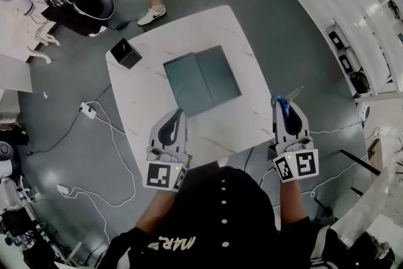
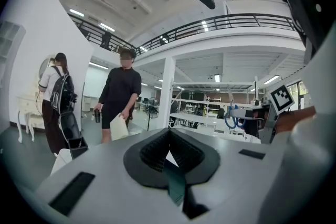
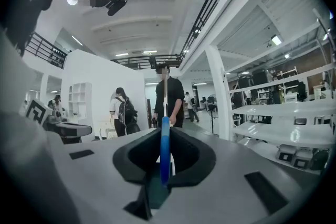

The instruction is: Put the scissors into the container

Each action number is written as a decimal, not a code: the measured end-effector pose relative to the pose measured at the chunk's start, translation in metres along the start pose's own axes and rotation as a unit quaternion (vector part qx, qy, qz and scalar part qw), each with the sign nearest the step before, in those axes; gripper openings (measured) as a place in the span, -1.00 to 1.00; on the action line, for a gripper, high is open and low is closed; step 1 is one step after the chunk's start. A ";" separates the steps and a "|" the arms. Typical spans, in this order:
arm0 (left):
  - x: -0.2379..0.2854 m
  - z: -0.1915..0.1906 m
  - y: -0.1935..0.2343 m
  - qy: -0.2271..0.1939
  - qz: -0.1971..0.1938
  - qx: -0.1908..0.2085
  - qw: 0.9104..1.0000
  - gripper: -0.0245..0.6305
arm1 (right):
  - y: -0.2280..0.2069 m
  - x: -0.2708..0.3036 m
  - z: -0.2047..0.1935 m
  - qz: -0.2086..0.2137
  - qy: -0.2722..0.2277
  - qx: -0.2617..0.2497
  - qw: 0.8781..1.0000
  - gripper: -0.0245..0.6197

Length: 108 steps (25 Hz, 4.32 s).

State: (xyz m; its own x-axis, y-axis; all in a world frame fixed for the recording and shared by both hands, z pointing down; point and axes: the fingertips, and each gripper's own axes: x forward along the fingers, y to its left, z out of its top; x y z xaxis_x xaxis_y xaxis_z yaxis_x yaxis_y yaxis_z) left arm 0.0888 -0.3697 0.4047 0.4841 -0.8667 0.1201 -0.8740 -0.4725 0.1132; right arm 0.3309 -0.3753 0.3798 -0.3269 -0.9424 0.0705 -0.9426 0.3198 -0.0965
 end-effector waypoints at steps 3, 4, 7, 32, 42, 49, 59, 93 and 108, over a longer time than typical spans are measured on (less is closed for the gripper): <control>0.005 -0.016 0.023 0.009 0.010 -0.015 1.000 -0.85 | 0.011 0.042 -0.017 0.034 0.024 0.009 0.999 -0.75; 0.006 -0.020 0.030 0.012 0.013 -0.022 1.000 -0.85 | 0.015 0.055 -0.022 0.044 0.032 0.014 0.998 -0.75; 0.010 -0.028 0.043 0.020 0.020 -0.037 0.999 -0.85 | 0.026 0.089 -0.032 0.080 0.054 0.026 0.995 -0.75; 0.065 -0.085 0.023 0.071 0.208 -0.101 0.970 -0.85 | 0.038 0.232 -0.233 0.296 0.332 0.199 0.873 -0.75; 0.086 -0.120 0.033 0.102 0.224 -0.123 0.961 -0.85 | 0.051 0.245 -0.324 0.259 0.480 0.222 0.808 -0.75; 0.097 -0.135 0.035 0.118 0.222 -0.130 0.959 -0.85 | 0.059 0.245 -0.346 0.248 0.529 0.236 0.776 -0.75; 0.094 -0.148 0.050 0.124 0.215 -0.144 0.958 -0.85 | 0.079 0.236 -0.374 0.239 0.580 0.296 0.721 -0.75; 0.066 -0.101 0.028 0.088 0.197 -0.110 0.970 -0.85 | 0.056 0.229 -0.325 0.207 0.482 -0.015 0.851 -0.12; 0.045 -0.048 0.020 0.043 0.182 -0.063 0.980 -0.85 | 0.055 0.217 -0.215 0.211 0.326 -0.079 0.918 -0.71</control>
State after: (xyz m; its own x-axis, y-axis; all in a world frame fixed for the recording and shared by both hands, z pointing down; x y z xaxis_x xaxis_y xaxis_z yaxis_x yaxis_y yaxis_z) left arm 0.0948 -0.4107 0.4599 0.1474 -0.9552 0.2565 -0.9802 -0.1064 0.1671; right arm 0.1934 -0.5414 0.6032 -0.5891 -0.4886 0.6436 -0.7034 0.7022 -0.1108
